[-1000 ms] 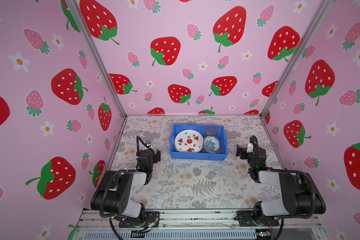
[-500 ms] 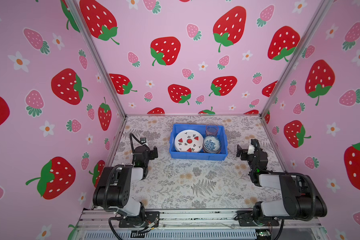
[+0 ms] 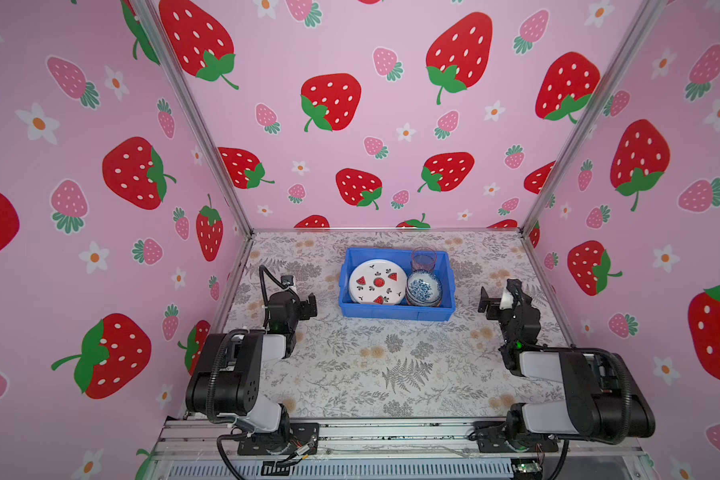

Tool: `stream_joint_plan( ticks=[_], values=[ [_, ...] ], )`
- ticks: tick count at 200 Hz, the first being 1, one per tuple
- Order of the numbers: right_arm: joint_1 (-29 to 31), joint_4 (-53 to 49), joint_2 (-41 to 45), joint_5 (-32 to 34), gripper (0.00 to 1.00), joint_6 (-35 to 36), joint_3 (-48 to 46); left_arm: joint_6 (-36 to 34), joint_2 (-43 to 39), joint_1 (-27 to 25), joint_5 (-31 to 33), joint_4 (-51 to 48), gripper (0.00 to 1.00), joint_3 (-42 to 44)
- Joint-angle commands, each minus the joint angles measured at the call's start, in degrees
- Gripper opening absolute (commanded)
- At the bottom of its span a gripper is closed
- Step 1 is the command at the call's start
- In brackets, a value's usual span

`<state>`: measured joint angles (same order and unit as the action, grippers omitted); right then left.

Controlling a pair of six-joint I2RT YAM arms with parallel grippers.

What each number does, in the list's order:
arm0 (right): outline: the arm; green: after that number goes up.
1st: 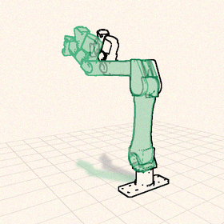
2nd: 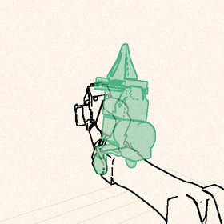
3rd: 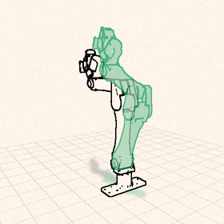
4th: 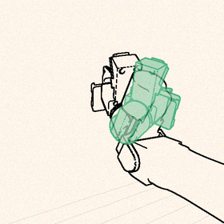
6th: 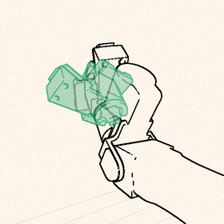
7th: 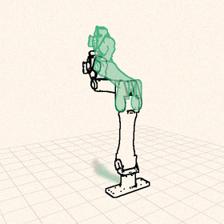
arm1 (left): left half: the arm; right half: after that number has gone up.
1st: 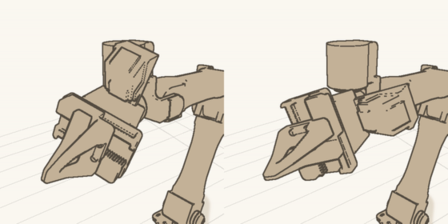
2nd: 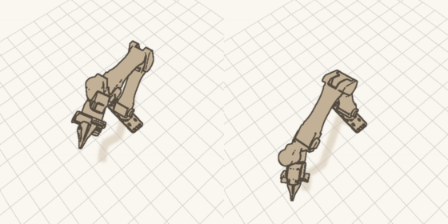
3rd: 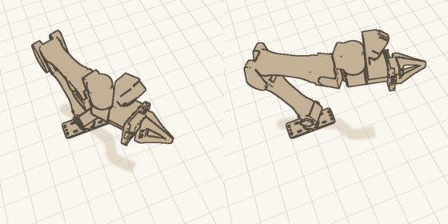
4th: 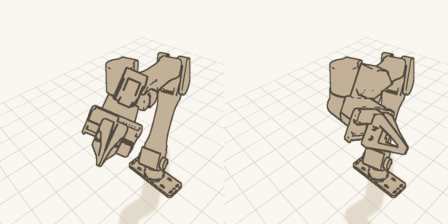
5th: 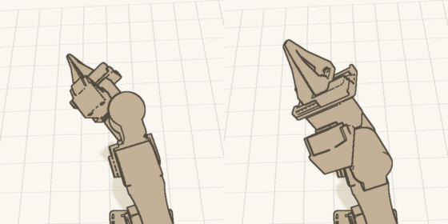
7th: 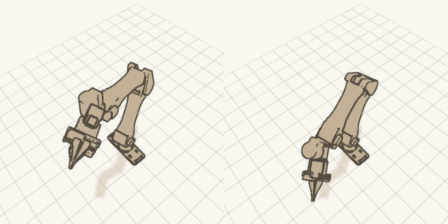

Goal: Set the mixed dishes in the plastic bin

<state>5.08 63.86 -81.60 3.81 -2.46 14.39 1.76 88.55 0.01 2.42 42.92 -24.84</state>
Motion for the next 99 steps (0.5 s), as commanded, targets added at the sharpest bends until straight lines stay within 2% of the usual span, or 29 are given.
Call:
stream_joint_plan(
  ticks=[1,28,44,99],
  values=[
    [-0.34,6.13,-3.42,-0.31,0.99,1.08,-0.36,-0.18,0.22,0.2,-0.57,0.51,0.99,-1.48],
    [-0.36,13.67,-8.62,-1.65,0.99,1.29,-1.81,-0.18,0.22,0.22,-0.55,0.52,0.99,-1.44],
    [-0.34,9.81,-7.77,-1.79,0.99,1.68,-0.66,-0.18,0.24,0.23,-0.57,0.55,0.99,-1.44],
    [-0.39,7.22,-8.51,-3.19,0.99,2.41,1.25,-0.18,0.22,0.18,-0.62,0.4,0.99,-1.53]
  ],
)
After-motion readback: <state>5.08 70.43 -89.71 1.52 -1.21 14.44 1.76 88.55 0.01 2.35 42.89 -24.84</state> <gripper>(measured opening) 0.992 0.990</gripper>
